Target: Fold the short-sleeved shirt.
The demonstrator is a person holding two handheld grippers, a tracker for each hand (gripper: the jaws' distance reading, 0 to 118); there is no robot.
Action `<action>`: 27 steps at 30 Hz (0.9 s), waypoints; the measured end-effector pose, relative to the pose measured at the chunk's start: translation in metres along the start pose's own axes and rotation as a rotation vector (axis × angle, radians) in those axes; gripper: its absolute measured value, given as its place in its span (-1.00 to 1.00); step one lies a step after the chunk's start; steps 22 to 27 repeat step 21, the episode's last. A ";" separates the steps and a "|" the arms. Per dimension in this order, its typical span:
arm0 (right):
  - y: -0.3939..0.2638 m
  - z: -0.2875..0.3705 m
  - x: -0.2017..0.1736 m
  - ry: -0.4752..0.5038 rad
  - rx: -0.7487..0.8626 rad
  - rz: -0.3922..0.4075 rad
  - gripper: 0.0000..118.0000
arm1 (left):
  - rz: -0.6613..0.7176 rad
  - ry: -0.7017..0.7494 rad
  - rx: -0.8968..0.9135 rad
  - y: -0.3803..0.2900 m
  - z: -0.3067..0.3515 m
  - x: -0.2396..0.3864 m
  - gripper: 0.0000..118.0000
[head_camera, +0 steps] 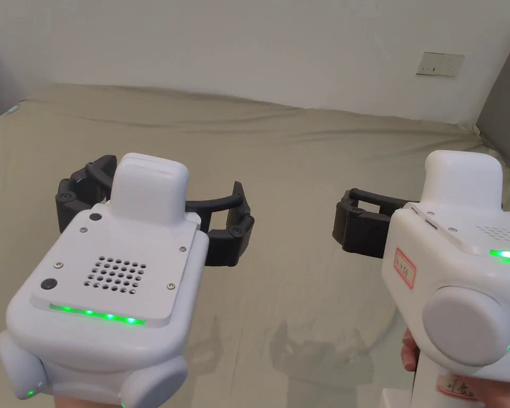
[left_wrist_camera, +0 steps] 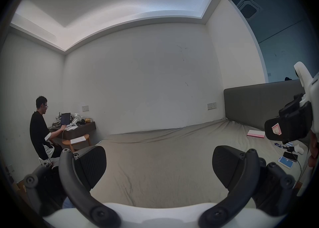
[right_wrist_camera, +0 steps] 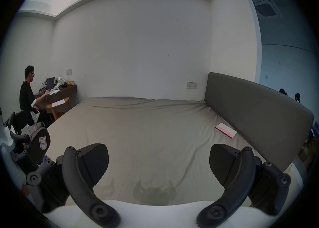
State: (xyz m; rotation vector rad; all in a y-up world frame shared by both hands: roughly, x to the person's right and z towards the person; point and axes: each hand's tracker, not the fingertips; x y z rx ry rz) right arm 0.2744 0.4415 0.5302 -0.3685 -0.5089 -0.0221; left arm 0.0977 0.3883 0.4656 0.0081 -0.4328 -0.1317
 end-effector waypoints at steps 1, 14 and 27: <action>-0.001 0.001 0.001 0.010 0.012 -0.009 0.99 | -0.002 0.000 0.001 0.000 0.000 0.001 1.00; -0.008 0.000 0.003 0.059 0.054 -0.018 0.99 | -0.023 0.000 0.005 0.003 -0.001 0.010 1.00; -0.006 -0.007 0.006 0.053 0.010 -0.045 0.99 | -0.021 0.005 0.002 0.001 -0.002 0.009 1.00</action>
